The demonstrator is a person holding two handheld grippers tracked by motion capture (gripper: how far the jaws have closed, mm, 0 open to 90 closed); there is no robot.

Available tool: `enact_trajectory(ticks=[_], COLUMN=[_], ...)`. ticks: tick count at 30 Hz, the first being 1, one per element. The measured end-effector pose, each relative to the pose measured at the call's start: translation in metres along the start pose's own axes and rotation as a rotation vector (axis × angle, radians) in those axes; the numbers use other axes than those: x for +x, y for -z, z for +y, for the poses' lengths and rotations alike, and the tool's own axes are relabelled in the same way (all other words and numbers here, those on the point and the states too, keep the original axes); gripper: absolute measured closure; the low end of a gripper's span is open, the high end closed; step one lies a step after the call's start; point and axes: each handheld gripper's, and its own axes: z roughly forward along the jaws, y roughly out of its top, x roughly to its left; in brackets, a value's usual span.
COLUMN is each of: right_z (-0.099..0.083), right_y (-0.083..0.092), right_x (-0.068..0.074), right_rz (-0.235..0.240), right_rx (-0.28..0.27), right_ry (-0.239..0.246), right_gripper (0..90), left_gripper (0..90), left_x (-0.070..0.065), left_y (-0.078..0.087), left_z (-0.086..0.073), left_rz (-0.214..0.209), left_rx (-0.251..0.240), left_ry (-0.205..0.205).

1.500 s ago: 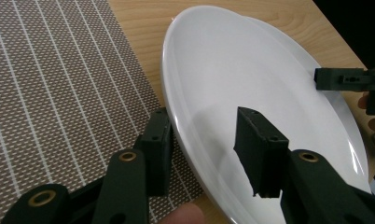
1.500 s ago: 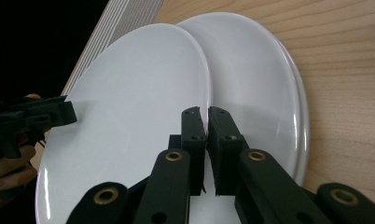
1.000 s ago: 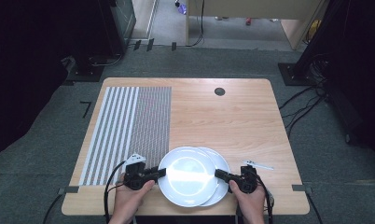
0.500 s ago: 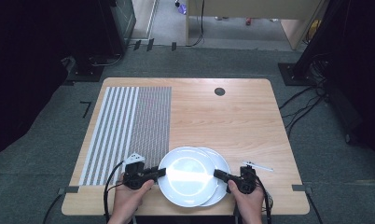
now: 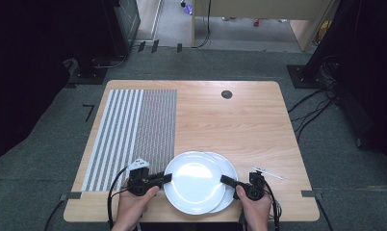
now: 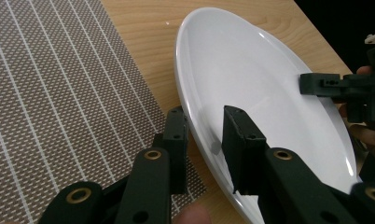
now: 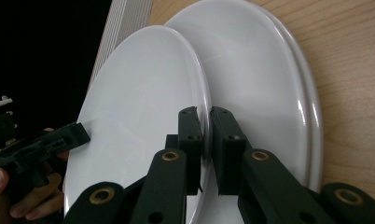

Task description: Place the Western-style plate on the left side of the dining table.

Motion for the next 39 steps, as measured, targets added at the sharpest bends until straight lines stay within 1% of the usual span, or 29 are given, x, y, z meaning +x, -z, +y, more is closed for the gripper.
enact_trajectory(ticks=[2, 4, 5, 8, 12, 16, 23, 25, 27, 30, 35, 39], right_z=[-0.001, -0.001, 0.0, 0.001, 0.003, 0.003, 0.005, 0.006, 0.008, 0.011, 0.015, 0.021], right_y=[0.001, 0.001, 0.003, 0.006, 0.009, 0.01, 0.009, 0.009, 0.009, 0.007, 0.004, -0.002], right_x=[0.0, -0.001, 0.0, 0.001, 0.001, 0.001, 0.002, 0.004, 0.006, 0.008, 0.013, 0.019], right_rz=[0.005, 0.005, 0.021, 0.043, 0.058, 0.059, 0.043, 0.038, 0.042, 0.051, 0.056, 0.064], right_rx=[-0.009, -0.016, -0.03, -0.044, -0.057, -0.053, -0.046, -0.043, -0.038, -0.033, -0.023, -0.014], right_ry=[-0.008, -0.004, -0.01, -0.015, -0.024, -0.035, -0.042, -0.048, -0.059, -0.064, -0.058, -0.052], right_gripper=[85.0, 85.3, 86.0, 87.0, 87.7, 87.8, 87.7, 87.7, 87.7, 87.7, 87.6, 87.5], left_gripper=[72.6, 72.6, 72.4, 72.4, 72.1, 72.1, 72.2, 72.2, 72.4, 72.4, 72.7, 72.9], left_x=[-0.001, 0.0, 0.0, 0.0, -0.001, -0.001, -0.001, -0.001, -0.001, -0.001, 0.001, 0.004], left_y=[0.0, -0.001, -0.001, -0.002, -0.003, -0.004, -0.004, -0.003, 0.0, 0.003, 0.007, 0.013], left_z=[0.0, 0.0, 0.0, -0.001, -0.002, -0.002, -0.001, 0.0, 0.003, 0.005, 0.009, 0.014], left_rz=[0.002, 0.001, 0.001, -0.003, -0.006, -0.007, -0.003, -0.004, -0.001, -0.001, 0.006, 0.017], left_rx=[-0.001, -0.002, 0.0, -0.001, 0.006, 0.007, 0.01, 0.004, -0.005, -0.016, -0.031, -0.045], left_ry=[-0.001, 0.004, 0.013, 0.018, 0.024, 0.027, 0.037, 0.044, 0.045, 0.045, 0.048, 0.044])
